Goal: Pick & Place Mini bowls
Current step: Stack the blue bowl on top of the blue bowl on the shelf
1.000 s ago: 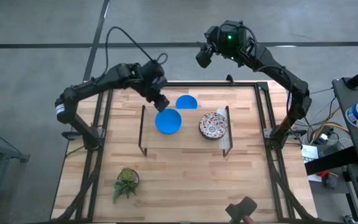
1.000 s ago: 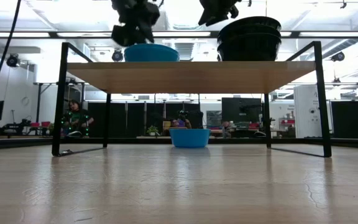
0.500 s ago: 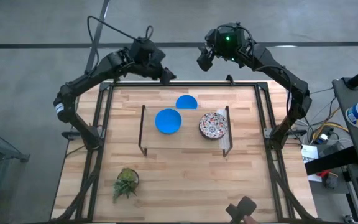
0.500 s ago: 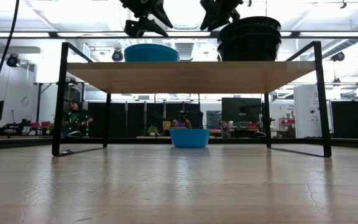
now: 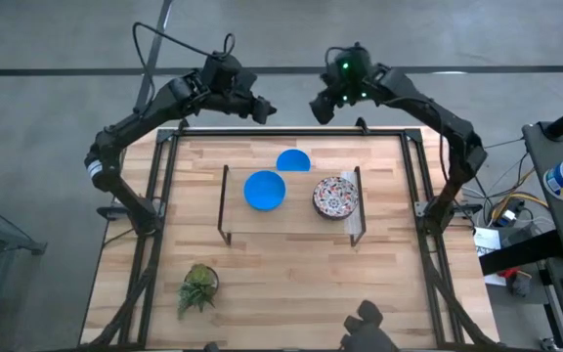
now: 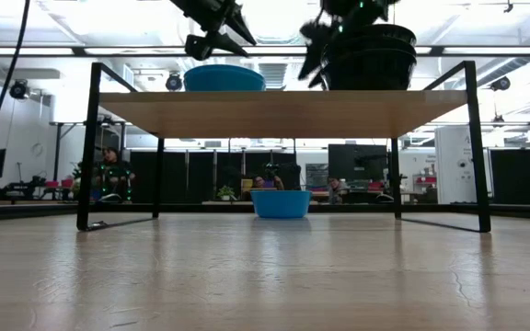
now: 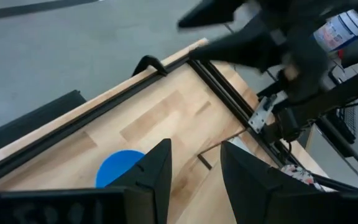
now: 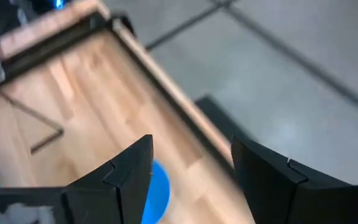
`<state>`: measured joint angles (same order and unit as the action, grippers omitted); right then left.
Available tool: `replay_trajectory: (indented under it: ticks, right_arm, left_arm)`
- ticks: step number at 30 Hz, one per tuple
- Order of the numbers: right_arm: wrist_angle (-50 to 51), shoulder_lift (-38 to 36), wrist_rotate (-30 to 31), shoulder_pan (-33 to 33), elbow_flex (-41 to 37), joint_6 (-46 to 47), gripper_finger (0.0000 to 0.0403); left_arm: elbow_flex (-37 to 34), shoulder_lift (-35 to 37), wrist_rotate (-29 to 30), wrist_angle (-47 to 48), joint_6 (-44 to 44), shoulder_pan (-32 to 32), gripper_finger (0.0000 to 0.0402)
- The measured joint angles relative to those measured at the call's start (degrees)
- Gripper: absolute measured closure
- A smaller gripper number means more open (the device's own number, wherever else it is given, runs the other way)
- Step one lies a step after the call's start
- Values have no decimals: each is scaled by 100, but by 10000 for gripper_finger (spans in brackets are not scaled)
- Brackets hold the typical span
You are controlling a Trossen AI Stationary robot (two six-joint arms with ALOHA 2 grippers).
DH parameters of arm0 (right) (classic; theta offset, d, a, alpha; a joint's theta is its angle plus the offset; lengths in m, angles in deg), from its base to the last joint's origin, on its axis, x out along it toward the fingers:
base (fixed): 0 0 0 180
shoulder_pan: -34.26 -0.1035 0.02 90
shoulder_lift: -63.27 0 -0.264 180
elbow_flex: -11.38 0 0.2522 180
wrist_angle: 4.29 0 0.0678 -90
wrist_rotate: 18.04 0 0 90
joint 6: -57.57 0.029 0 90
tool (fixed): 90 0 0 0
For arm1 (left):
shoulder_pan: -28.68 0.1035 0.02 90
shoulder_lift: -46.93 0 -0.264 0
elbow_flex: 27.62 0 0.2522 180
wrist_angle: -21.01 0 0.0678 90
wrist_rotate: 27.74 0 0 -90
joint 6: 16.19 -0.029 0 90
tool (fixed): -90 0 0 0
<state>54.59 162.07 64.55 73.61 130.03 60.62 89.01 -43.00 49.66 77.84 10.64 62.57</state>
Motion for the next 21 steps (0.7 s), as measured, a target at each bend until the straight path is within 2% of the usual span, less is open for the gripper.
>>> replay_trajectory:
  ticks: [8, 15, 21]
  right_arm:
    - [139, 446, -763, 90, -645, 239, 188]
    - [145, 1117, -1207, 80, -700, 362, 188]
    - [480, 1626, -1289, 79, -621, 411, 188]
  left_arm:
    - [0, 0, 2, 2, -11, 15, 273]
    - [0, 0, -5, 49, 32, 15, 273]
    - [-2, 2, -22, 331, 35, 15, 273]
